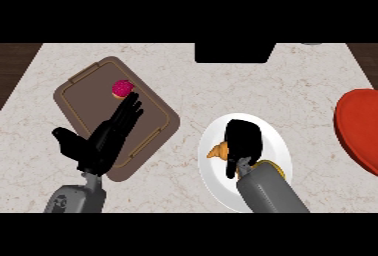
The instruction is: Pick the croissant from the plate and place it in the bowl
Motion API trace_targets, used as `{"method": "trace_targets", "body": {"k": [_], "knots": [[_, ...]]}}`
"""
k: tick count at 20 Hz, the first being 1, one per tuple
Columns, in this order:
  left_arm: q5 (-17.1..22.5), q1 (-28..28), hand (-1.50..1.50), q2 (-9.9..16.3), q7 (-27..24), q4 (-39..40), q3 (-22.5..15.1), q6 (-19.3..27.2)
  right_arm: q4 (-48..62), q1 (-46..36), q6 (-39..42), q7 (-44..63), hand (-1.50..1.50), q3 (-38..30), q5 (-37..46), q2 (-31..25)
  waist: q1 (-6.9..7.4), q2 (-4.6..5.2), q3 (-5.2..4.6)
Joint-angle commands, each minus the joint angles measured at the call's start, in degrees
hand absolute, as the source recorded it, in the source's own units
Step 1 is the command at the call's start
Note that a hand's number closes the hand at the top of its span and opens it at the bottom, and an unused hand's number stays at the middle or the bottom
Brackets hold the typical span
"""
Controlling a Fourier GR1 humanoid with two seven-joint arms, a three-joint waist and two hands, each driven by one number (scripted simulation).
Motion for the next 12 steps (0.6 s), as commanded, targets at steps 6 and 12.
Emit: {"method": "trace_targets", "body": {"k": [6, 12], "knots": [[-0.9, 2.5, 0.0, 0.1, -0.3, -0.9, 1.0, 1.6, -16.7, 19.9, -0.6, -24.7, 1.5, 10.1, -1.4, -20.7, -3.88, -0.51, 0.55], [0.4, 5.5, 0.0, 1.5, -2.7, -1.1, 2.9, 0.1, -34.1, 32.0, -9.3, -39.1, 1.5, 2.1, -7.7, -39.6, -5.88, -0.82, 0.37]]}}
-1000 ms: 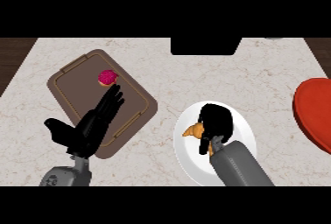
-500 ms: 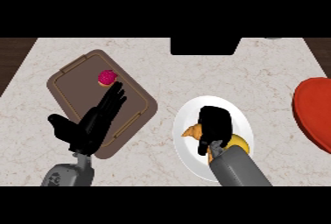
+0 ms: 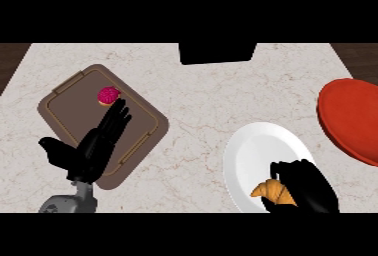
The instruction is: Pick the croissant from the plate and place it in the bowl
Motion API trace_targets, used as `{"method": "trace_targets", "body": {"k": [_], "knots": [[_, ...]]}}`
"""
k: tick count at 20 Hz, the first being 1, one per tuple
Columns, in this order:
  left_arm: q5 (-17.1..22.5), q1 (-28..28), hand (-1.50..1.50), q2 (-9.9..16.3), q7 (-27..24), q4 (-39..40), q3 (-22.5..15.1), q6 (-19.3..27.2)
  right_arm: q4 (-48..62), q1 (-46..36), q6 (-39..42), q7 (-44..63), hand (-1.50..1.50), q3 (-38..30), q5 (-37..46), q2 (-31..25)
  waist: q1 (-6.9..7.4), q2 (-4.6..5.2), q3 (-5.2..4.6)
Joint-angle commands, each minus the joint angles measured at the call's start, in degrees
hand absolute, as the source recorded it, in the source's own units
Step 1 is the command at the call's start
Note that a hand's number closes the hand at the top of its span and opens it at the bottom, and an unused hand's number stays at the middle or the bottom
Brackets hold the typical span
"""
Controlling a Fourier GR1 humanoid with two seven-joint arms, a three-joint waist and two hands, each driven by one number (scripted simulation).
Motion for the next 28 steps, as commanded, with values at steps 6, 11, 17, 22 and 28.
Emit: {"method": "trace_targets", "body": {"k": [6, 11, 17, 22, 28], "knots": [[0.1, 1.1, 0.0, 0.0, -1.9, 0.3, 0.9, -0.1, -24.7, 20.9, -9.3, -18.0, 1.5, -16.9, -17.1, -20.5, -1.96, 0.19, 0.0], [0.8, 3.2, 0.0, 1.1, 0.3, -2.6, 0.9, -0.6, -33.6, 30.9, -12.1, -21.1, 1.5, -31.8, -27.2, -23.2, -1.71, -0.08, 0.02], [0.5, 0.1, 0.0, 0.4, 1.7, -2.8, 0.1, -0.4, -35.7, 36.3, -6.3, -25.4, 1.5, -52.0, -43.7, -22.3, 0.95, 0.65, 0.03], [-0.6, 1.9, 0.0, -0.4, 0.2, -2.9, -2.3, -1.8, -29.3, 34.2, 1.1, -29.2, 1.5, -65.5, -54.0, -21.1, 3.39, 1.07, 0.05], [-1.6, -4.9, 0.0, -1.7, 1.5, 1.6, -1.4, -0.6, -18.6, 25.5, 4.9, -30.6, 1.5, -63.1, -51.5, -19.1, 4.67, 1.47, 0.11]]}}
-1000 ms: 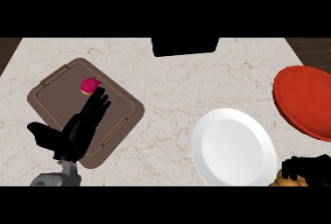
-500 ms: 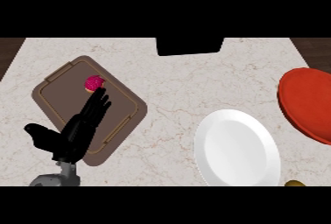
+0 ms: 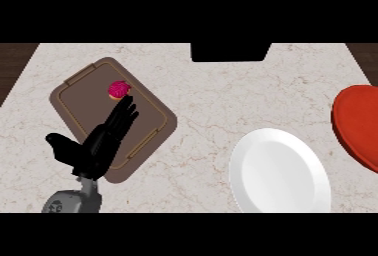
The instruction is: Pick the croissant from the plate and place it in the bowl
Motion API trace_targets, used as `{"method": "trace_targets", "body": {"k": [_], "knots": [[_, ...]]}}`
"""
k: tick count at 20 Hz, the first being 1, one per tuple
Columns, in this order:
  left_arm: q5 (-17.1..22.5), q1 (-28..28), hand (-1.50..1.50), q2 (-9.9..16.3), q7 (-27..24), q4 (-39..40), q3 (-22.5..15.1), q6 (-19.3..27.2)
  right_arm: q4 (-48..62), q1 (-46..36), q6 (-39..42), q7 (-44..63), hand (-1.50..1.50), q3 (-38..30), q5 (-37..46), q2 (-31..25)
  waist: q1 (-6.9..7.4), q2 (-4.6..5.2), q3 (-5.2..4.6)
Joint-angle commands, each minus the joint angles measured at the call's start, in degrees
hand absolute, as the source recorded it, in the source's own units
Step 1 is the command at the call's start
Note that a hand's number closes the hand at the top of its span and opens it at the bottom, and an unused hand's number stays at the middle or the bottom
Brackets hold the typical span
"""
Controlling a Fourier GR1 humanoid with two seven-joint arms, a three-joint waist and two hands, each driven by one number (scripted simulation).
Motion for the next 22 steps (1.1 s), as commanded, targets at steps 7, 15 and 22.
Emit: {"method": "trace_targets", "body": {"k": [7, 15, 22], "knots": [[-1.8, -3.4, 0.0, -1.8, -1.0, 3.8, -0.8, -0.2, 23.7, -23.8, 2.7, -0.4, 1.5, 8.9, 3.2, -3.4, 1.81, 0.42, 0.06], [-0.3, -2.2, 0.0, -1.3, 0.5, 0.9, -0.6, -1.7, 46.1, -42.8, -8.2, -5.0, 1.5, 23.6, 20.6, 0.0, 3.21, 0.68, 0.12], [-1.4, -2.3, 0.0, -2.2, -1.0, 3.3, -1.5, -1.8, 65.0, -52.9, -7.8, 0.5, 1.5, 30.1, 29.4, 4.1, 3.53, 0.9, 0.11]]}}
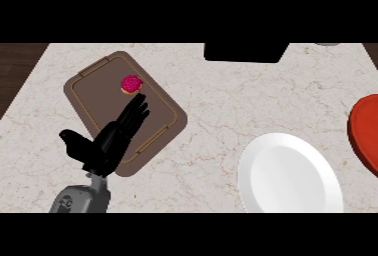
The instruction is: Pick the croissant from the plate and place it in the bowl
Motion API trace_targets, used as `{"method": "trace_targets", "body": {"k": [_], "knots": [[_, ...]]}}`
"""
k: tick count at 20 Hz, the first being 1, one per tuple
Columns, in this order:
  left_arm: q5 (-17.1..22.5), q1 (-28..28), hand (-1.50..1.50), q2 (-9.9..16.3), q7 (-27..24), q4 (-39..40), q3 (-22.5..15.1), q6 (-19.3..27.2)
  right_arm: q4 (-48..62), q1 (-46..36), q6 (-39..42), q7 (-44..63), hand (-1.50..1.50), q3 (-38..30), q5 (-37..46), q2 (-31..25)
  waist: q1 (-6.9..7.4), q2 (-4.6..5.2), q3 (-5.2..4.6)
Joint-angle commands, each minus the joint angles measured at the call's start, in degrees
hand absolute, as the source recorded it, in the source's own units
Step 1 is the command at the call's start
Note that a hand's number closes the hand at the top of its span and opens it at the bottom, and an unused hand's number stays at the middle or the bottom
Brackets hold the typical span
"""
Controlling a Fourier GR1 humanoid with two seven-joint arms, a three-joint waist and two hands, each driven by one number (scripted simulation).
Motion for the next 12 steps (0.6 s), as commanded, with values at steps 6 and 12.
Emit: {"method": "trace_targets", "body": {"k": [6, 12], "knots": [[-1.1, -0.4, 0.0, -0.9, 0.2, -0.1, -0.5, 1.0, 28.7, -17.4, 3.7, -9.8, -1.5, -1.0, 0.0, 3.0, -0.45, -0.03, 0.1], [-0.5, 0.8, 0.0, 0.1, -0.8, 1.3, 1.1, 0.3, 31.0, -18.8, 7.7, -15.3, -1.5, -11.8, -13.9, 8.5, -1.87, -0.24, 0.16]]}}
